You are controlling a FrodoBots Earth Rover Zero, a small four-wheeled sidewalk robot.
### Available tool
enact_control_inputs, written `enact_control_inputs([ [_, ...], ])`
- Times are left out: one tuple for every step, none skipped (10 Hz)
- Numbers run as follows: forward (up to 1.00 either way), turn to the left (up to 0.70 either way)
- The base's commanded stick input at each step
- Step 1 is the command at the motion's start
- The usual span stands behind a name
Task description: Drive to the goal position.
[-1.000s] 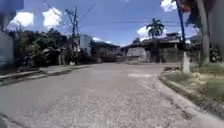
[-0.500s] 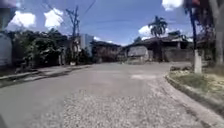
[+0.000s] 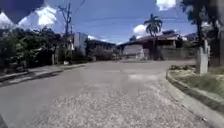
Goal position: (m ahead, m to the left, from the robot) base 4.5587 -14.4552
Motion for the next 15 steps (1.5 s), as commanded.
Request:
enact_control_inputs([
  [0.85, 0.01],
  [0.85, 0.01],
  [0.85, -0.12],
  [0.85, -0.28],
  [0.85, -0.33],
  [0.85, -0.34],
  [0.85, -0.34],
  [0.85, -0.34],
  [0.85, -0.34],
  [0.85, -0.34],
  [0.85, -0.34],
  [0.85, -0.34],
  [0.85, -0.34],
  [0.85, -0.34],
  [0.85, -0.34],
])
